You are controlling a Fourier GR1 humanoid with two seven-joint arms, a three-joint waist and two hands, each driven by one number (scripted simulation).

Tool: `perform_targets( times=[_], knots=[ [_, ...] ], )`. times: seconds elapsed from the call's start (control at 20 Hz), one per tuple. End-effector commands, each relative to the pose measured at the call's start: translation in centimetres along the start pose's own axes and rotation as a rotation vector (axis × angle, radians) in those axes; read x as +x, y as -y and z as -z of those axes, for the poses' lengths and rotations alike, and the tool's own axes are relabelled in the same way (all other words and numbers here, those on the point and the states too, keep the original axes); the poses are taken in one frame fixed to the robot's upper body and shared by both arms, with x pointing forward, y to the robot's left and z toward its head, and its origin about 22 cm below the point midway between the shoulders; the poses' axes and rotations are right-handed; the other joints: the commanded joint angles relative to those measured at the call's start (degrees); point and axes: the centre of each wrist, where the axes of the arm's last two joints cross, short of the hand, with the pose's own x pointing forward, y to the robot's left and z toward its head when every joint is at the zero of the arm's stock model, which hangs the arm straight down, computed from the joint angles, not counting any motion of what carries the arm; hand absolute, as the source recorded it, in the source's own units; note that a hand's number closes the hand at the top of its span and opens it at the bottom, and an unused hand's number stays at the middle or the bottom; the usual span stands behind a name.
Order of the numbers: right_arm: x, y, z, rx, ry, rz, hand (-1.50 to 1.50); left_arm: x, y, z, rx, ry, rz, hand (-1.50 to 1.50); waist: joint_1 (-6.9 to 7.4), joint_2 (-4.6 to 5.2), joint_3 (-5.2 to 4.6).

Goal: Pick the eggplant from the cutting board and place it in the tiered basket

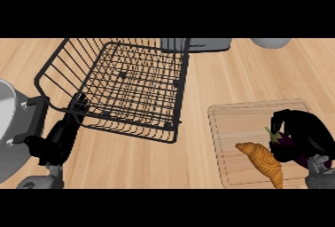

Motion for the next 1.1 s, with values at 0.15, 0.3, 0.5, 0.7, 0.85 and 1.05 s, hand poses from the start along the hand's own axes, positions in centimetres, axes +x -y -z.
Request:
perform_targets(
  times=[0.15, 0.3, 0.5, 0.7, 0.85, 1.05],
  knots=[
    [4.4, 4.2, -4.8, -0.209, 0.111, 0.461, 1.5, -0.4, 2.9, 0.6, -0.084, -0.013, -0.014, 0.0, -0.94, 0.29, -0.18],
    [6.2, 7.4, -7.8, -0.306, 0.153, 0.493, 1.5, 0.6, 2.4, 0.8, -0.121, -0.021, -0.012, 0.0, 0.69, 0.43, -0.18],
    [9.5, 11.5, -10.0, -0.341, 0.19, 0.494, 1.5, 0.7, 3.8, 1.0, -0.154, 0.011, -0.012, 0.0, 2.32, 0.74, -0.21],
    [13.1, 13.9, -10.7, -0.326, 0.198, 0.499, 1.5, -0.4, 5.9, 1.2, -0.161, 0.009, -0.016, 0.0, 2.7, 0.9, -0.26],
    [16.6, 16.8, -9.6, -0.35, 0.178, 0.555, 1.5, -0.3, 4.1, 0.4, -0.176, 0.008, -0.02, 0.0, 3.75, 0.85, -0.28],
    [21.0, 19.9, -8.0, -0.322, 0.189, 0.539, 1.5, 0.8, 5.1, 1.6, -0.175, 0.022, -0.012, 0.0, 4.12, 0.81, -0.31]
  ],
)
